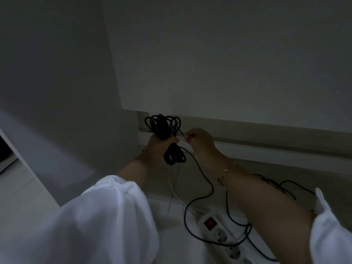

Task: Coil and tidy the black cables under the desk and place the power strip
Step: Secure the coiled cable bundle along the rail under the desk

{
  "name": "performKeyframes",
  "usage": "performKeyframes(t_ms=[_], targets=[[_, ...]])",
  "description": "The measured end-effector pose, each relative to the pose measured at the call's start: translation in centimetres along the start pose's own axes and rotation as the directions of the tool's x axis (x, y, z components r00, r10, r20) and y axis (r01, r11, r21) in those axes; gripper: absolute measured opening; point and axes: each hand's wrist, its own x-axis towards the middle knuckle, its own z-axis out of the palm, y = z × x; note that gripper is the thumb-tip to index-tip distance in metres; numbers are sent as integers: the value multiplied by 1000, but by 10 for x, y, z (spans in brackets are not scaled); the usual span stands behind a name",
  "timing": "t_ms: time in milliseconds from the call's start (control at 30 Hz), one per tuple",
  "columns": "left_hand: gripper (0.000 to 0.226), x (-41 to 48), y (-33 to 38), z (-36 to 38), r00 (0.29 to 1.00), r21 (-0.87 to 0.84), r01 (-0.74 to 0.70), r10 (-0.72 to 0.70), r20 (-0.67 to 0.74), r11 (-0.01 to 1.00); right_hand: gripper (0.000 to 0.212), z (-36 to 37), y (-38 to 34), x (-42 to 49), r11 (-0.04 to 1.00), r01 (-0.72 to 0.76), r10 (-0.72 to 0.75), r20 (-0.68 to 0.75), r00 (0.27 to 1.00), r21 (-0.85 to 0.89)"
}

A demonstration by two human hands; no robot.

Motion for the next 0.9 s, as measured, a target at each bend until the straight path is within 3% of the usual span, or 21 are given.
performKeyframes(t_ms=[167, 300, 467, 633, 733, 900], targets=[[12, 1, 0, -5, 1000, -16, 13, -12, 23, 1000, 10, -1, -8, -4, 988, -48, 35, 88, 995, 144], [26, -2, -6, -13, 994, -57, -22, 28, 109, 998, 26, -7, -12, -11, 900, -309, 223, 284, 932, 307], [23, -2, -9, -19, 987, -31, -38, 43, 158, 999, 19, -15, -8, -15, 856, -460, 326, 446, 834, 234], [14, -4, -11, -19, 985, -58, -16, 25, 170, 998, 17, -20, -10, -16, 911, -378, 274, 447, 852, 162], [16, -10, -10, -14, 987, -101, -2, 18, 157, 995, 9, -17, -14, -18, 974, -222, 189, 386, 903, 43], [15, -12, -6, -15, 987, -113, -3, 21, 160, 994, 37, -7, -8, -11, 991, -97, 70, 270, 960, 87]])
